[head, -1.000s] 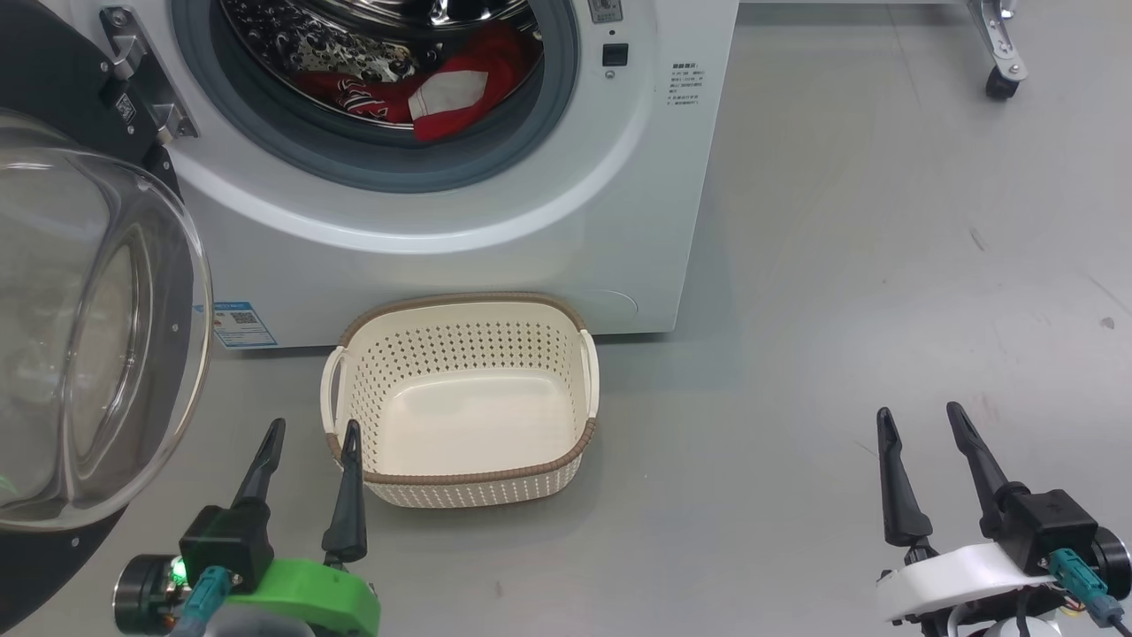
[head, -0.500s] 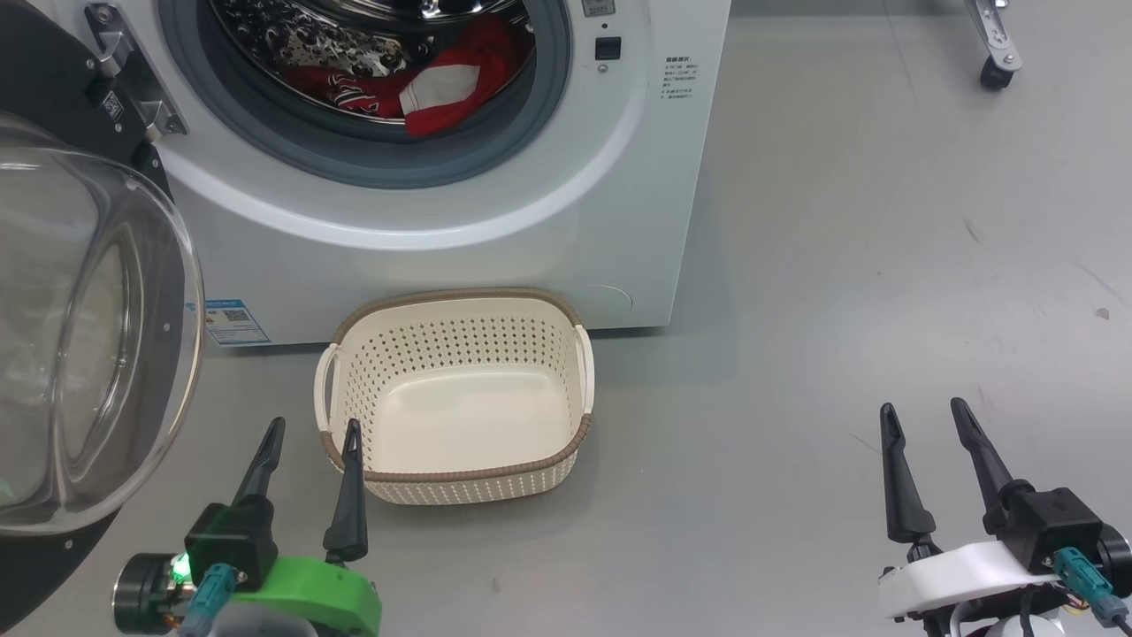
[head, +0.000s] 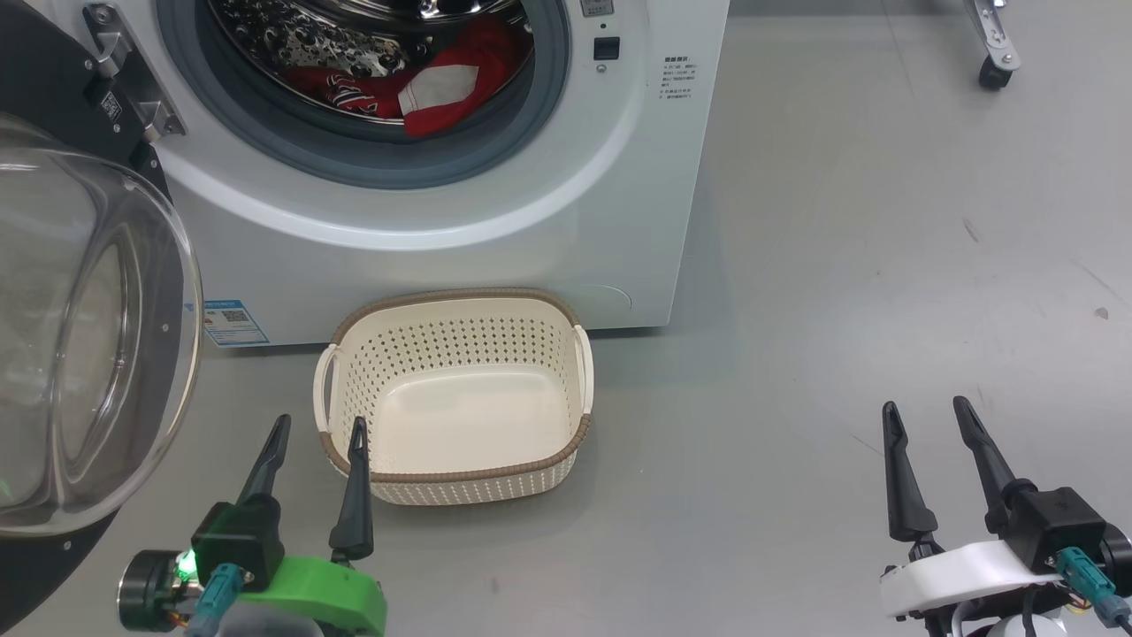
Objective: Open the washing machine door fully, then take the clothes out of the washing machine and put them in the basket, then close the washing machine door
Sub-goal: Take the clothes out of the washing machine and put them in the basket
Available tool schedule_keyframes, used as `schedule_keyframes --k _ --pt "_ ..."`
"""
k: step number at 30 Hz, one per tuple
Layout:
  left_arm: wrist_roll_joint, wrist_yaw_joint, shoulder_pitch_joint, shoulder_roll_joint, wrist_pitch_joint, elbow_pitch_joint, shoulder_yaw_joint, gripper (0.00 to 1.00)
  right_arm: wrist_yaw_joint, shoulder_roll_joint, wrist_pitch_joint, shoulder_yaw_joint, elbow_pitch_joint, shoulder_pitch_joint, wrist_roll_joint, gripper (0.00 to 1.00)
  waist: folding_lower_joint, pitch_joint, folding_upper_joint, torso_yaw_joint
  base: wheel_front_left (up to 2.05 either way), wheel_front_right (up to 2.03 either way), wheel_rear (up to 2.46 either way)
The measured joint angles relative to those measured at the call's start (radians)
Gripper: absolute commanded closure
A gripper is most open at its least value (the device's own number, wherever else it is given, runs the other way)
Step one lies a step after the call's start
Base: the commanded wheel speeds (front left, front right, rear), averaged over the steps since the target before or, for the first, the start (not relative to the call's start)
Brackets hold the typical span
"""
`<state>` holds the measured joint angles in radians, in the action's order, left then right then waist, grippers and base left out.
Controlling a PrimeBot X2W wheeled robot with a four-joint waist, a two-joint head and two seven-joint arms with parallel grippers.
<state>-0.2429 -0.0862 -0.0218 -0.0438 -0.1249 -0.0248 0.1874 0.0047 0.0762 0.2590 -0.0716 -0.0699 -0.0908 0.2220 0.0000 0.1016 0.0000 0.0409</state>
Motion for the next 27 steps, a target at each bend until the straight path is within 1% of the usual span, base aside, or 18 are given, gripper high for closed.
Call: schedule_keyframes --k 4,13,27 --pt "0.017 0.0 0.0 -0.001 0.0 0.001 0.007 0.0 0.0 0.0 0.0 0.0 0.003 0.0 0.0 0.0 0.0 0.0 0.0 -0.001 0.14 -0.14 0.0" --pt "0.018 -0.003 0.0 -0.003 0.001 0.003 0.003 0.0 0.0 0.0 0.0 0.001 0.006 0.0 0.0 0.0 0.0 0.003 0.0 -0.005 0.41 -0.41 0.0" --pt "0.019 -0.007 0.0 -0.003 0.002 0.005 0.004 0.0 0.001 -0.002 0.0 0.002 0.006 -0.001 0.006 0.0 0.0 0.009 0.0 -0.008 0.87 -0.87 0.0"
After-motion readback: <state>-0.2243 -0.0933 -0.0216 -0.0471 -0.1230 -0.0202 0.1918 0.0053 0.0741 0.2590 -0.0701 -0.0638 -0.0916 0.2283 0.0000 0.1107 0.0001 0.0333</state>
